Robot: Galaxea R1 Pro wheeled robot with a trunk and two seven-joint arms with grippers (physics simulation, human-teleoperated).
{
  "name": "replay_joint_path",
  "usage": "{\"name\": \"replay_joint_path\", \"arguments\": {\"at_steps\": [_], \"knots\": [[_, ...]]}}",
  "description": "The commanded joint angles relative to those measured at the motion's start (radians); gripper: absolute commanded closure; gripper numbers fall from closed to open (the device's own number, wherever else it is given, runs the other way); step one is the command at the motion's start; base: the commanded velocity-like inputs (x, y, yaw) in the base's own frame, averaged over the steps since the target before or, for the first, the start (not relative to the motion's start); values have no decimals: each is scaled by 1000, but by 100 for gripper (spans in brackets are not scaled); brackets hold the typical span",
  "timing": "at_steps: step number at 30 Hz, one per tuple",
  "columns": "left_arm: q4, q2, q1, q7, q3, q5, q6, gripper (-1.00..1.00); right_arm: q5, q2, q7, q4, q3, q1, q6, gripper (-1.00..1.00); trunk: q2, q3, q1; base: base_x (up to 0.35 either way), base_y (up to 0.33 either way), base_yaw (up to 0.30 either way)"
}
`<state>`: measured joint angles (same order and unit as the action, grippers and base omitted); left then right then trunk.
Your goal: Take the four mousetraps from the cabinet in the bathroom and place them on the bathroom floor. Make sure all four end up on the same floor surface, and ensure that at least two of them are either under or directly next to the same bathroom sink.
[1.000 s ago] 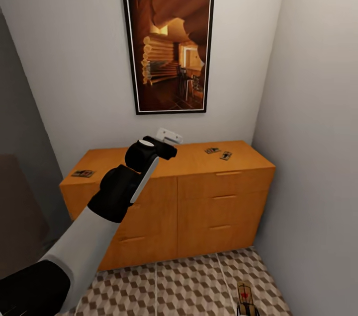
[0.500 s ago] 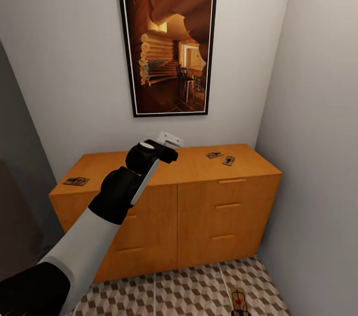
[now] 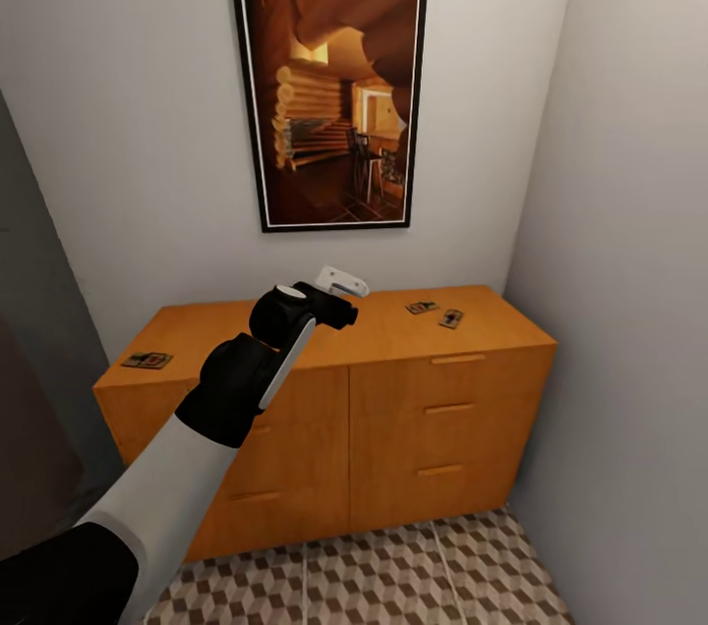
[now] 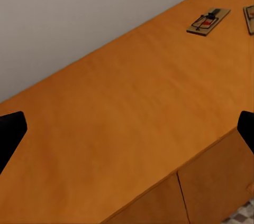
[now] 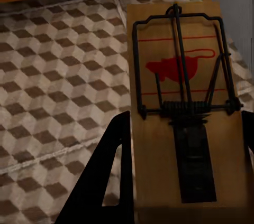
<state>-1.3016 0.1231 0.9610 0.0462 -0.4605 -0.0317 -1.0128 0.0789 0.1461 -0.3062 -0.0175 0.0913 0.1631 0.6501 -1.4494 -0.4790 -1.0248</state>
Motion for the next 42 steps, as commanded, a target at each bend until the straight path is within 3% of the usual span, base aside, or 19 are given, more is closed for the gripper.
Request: {"name": "replay_joint_path", "arguments": {"at_steps": [1,16,35,42], "knots": [[0,0,1,5,-1,-4,-4,-100,15,0,1,1,10,1,-2,100,-1,-1,0,143,-16,-124],[0,3,-3,3,-3,-4,-4,-100,36,1,7,1,10,0,-27,100,-1,-1,0,258,-81,-239],[69,1,-25,-3,-3,-4,-4,-100,36,3,7,1,11,-2,-28,100,-1,-1,0,55,-12,-17],[77,0,-25,-118,-1,-3,-3,-100,36,3,7,1,11,-2,-29,100,-1,-1,0,0,0,0]]}}
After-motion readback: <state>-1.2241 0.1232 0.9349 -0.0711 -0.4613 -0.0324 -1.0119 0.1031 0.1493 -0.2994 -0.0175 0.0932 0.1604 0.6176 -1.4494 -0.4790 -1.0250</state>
